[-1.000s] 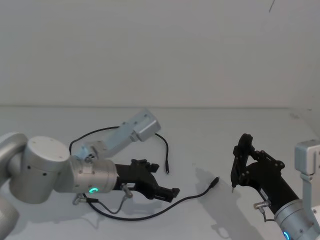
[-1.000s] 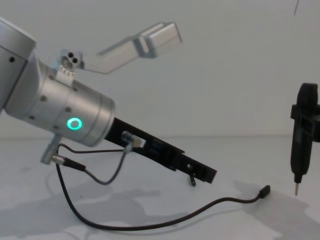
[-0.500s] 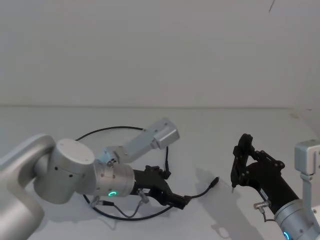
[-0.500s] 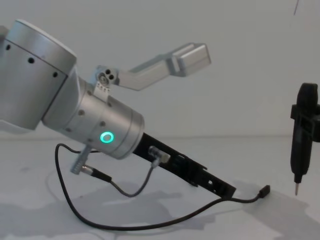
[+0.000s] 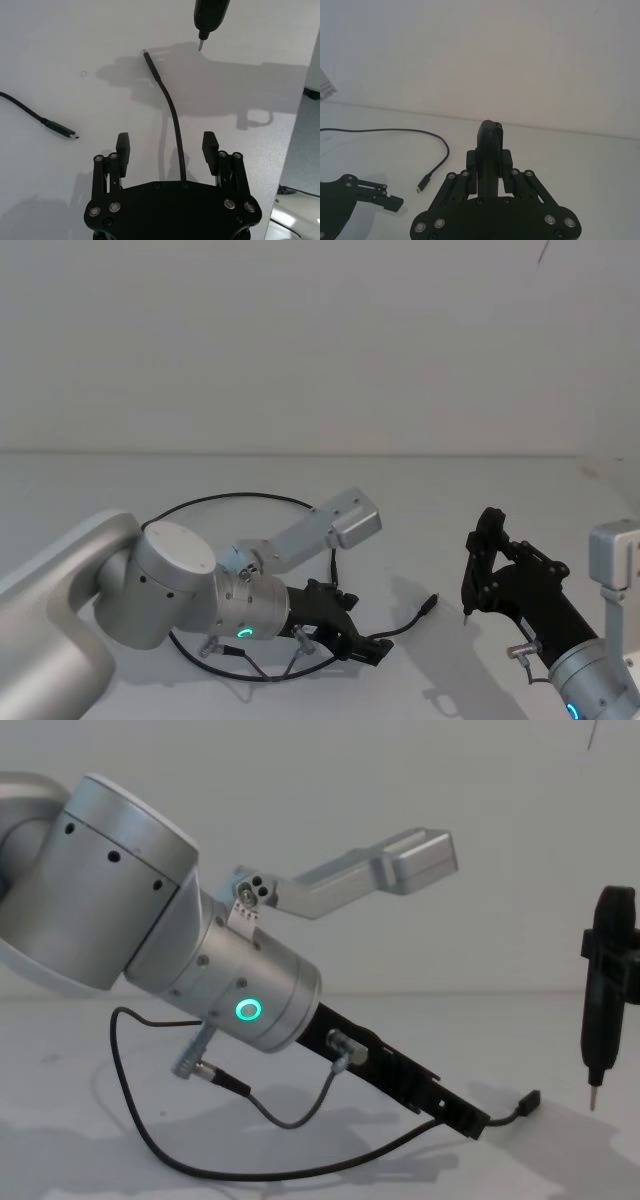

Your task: Pick up the data cable with the one hand.

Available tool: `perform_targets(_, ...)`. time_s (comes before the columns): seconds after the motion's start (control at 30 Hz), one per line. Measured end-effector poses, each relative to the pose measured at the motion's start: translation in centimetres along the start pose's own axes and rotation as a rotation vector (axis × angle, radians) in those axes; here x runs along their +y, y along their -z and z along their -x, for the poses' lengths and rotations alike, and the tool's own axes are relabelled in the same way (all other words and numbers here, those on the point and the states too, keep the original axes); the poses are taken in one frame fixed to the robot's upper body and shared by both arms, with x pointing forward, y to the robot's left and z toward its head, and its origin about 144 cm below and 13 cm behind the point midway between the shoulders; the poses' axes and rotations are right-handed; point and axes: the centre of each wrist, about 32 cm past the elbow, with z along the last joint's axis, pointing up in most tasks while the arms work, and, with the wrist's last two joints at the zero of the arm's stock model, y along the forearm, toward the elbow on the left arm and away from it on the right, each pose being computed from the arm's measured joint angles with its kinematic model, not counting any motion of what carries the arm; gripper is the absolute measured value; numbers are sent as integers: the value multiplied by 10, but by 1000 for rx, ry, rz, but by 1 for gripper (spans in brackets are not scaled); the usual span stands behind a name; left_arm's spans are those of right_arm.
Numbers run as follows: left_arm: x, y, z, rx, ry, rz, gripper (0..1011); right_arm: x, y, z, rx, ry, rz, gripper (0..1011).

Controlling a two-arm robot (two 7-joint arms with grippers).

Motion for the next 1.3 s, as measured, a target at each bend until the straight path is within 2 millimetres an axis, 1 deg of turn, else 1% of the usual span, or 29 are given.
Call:
perform_targets(0.03, -1, 0, 0, -1, 1, -1, 885, 0, 0, 0, 0, 0, 0, 279)
perform_targets(0.07, -1, 0, 0, -2, 1, -3, 840, 0, 0, 0, 0, 0, 0, 279)
perform_targets(0.1, -2, -1, 1, -3, 1, -4, 840, 0, 0, 0, 0, 0, 0, 279)
perform_targets(0.17, -3, -1, 1, -4, 3, -6, 746, 0, 0, 0, 0, 0, 0, 279)
perform_targets(0.27, -4, -1, 1, -6, 3, -8, 689, 0, 0, 0, 0, 0, 0, 279)
perform_targets(0.3, -4, -1, 1, -6, 3, -9, 630, 0, 0, 0, 0, 0, 0, 279)
perform_targets(0.37, -5, -2, 2, -8, 4, -11, 599, 0, 0, 0, 0, 0, 0, 279)
perform_targets(0.43, -5, -2, 2, -8, 4, -11, 511, 0, 0, 0, 0, 0, 0, 279)
perform_targets(0.5, -6, -2, 2, -9, 4, -12, 465, 0, 0, 0, 0, 0, 0, 279)
perform_targets(0.53, -6, -2, 2, -9, 5, -12, 405, 0, 0, 0, 0, 0, 0, 279)
perform_targets(0.6, -6, -2, 2, -10, 5, -13, 367, 0, 0, 0, 0, 0, 0, 279)
perform_targets(0.63, -6, -2, 2, -10, 5, -13, 308, 0, 0, 0, 0, 0, 0, 279)
perform_targets(0.7, -7, -2, 2, -10, 5, -14, 265, 0, 0, 0, 0, 0, 0, 279)
perform_targets(0.73, -7, -2, 2, -11, 5, -14, 204, 0, 0, 0, 0, 0, 0, 279)
perform_targets(0.77, -7, -2, 2, -11, 5, -14, 204, 0, 0, 0, 0, 0, 0, 279)
perform_targets(0.9, -7, -2, 2, -11, 5, -15, 75, 0, 0, 0, 0, 0, 0, 279)
perform_targets(0.97, -7, -2, 2, -11, 5, -15, 38, 0, 0, 0, 0, 0, 0, 279)
perform_targets(1.3, -7, -3, 3, -14, 6, -12, 36, 0, -1, 0, 1, 1, -4, 279)
